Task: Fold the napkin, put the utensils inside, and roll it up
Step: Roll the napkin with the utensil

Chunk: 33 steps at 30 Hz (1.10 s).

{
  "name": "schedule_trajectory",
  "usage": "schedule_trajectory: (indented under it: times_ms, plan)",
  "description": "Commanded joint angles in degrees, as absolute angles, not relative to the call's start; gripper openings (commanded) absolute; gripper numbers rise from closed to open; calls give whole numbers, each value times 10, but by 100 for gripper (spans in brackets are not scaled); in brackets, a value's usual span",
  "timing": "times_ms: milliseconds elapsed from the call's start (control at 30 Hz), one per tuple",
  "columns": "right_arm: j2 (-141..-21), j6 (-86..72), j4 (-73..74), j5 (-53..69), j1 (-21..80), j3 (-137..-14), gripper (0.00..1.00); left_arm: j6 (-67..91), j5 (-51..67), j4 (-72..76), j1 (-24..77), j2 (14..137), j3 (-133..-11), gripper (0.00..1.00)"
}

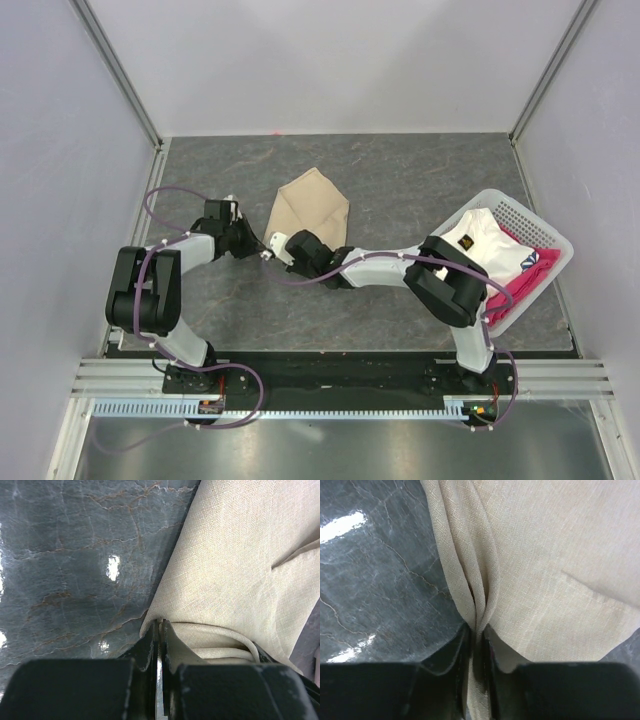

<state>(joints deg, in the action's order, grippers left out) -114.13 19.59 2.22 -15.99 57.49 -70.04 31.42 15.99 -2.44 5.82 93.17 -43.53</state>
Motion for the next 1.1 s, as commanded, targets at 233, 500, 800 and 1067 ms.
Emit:
schedule_trajectory:
  times_ms: [233,500,800,1067]
  plan:
    - [-1187,164,181,-33,554,-783,0,301,141,-16,51,874,-443,38]
    - [-1186,98,308,141,510,-877,0,307,62,-3,50,773,-369,66]
    - [-1245,53,392,315,440,-964,0,314,122,53,53,702,-286,70]
    - [-1301,39,384,432,392,-962,0,306,140,79,54,676,-263,71]
